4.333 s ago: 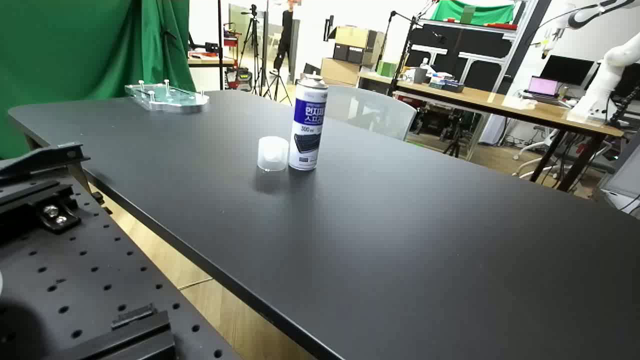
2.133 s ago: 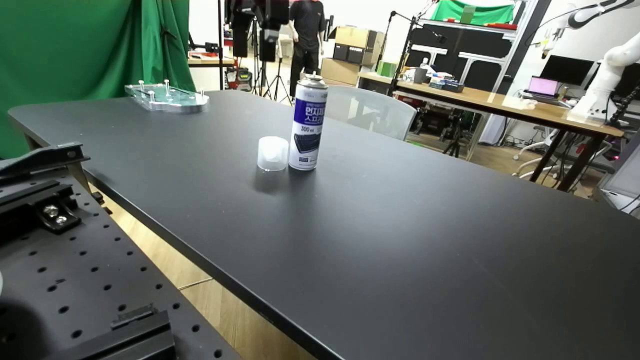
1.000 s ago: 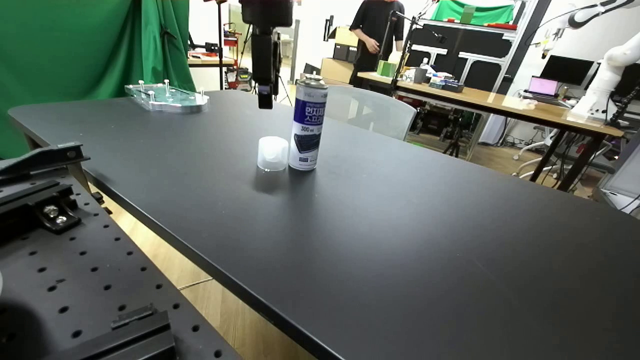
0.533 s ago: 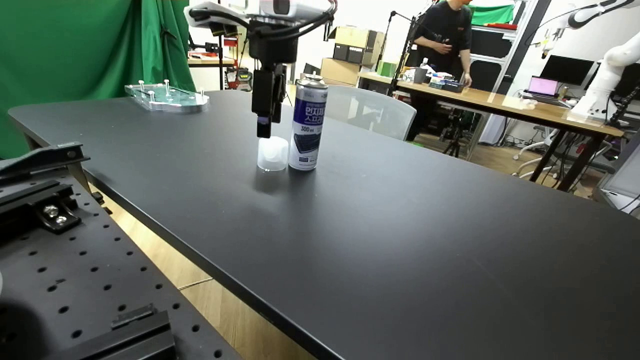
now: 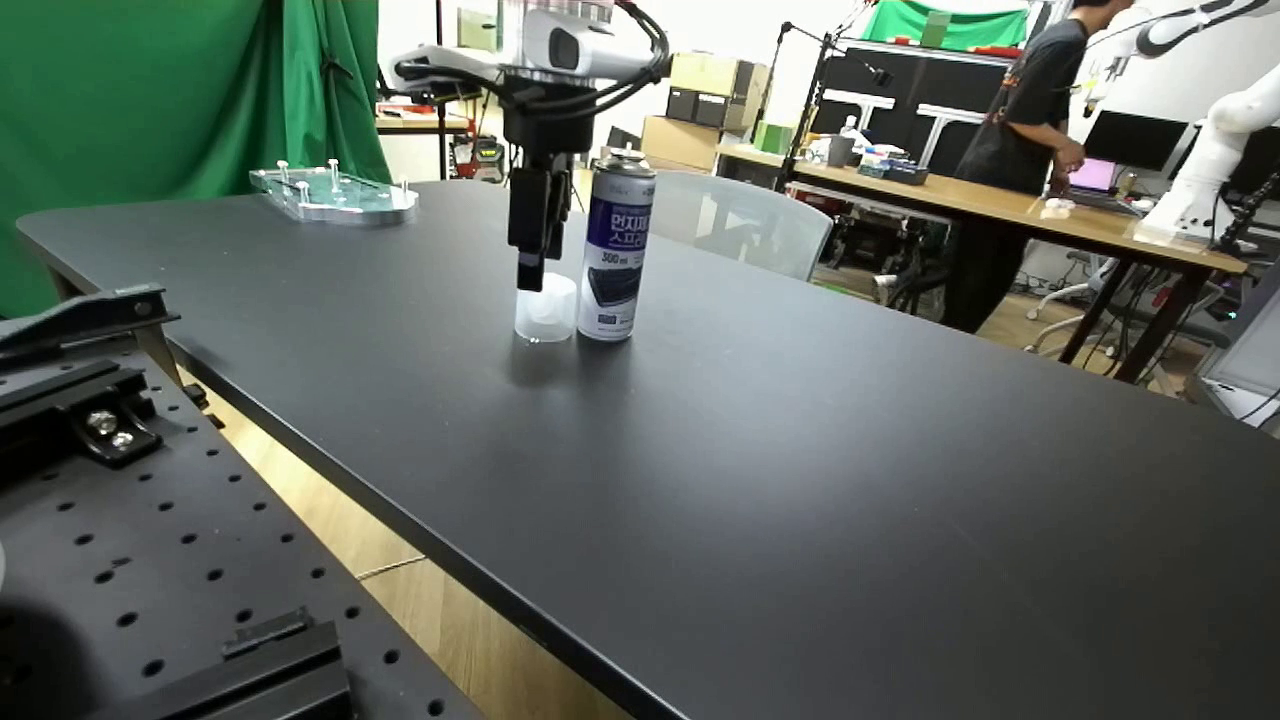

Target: Put the lid on the spray bottle

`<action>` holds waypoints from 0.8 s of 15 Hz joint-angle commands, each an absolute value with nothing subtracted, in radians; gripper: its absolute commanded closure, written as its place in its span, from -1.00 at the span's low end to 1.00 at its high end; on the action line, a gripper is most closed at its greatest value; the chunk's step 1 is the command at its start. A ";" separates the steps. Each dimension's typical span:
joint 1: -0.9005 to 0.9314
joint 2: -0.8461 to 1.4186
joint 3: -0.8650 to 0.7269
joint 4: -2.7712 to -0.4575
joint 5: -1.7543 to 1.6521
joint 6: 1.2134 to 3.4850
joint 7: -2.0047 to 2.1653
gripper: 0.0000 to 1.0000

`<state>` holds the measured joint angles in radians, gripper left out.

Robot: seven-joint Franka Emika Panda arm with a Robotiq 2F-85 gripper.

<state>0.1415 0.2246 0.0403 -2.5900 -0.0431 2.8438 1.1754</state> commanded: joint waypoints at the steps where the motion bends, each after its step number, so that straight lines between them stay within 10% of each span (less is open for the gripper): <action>1: 0.199 0.252 -0.019 -2.560 -0.075 2.872 1.188 -1.00; 12: 0.250 0.322 -0.049 -2.525 -0.039 2.903 1.144 -1.00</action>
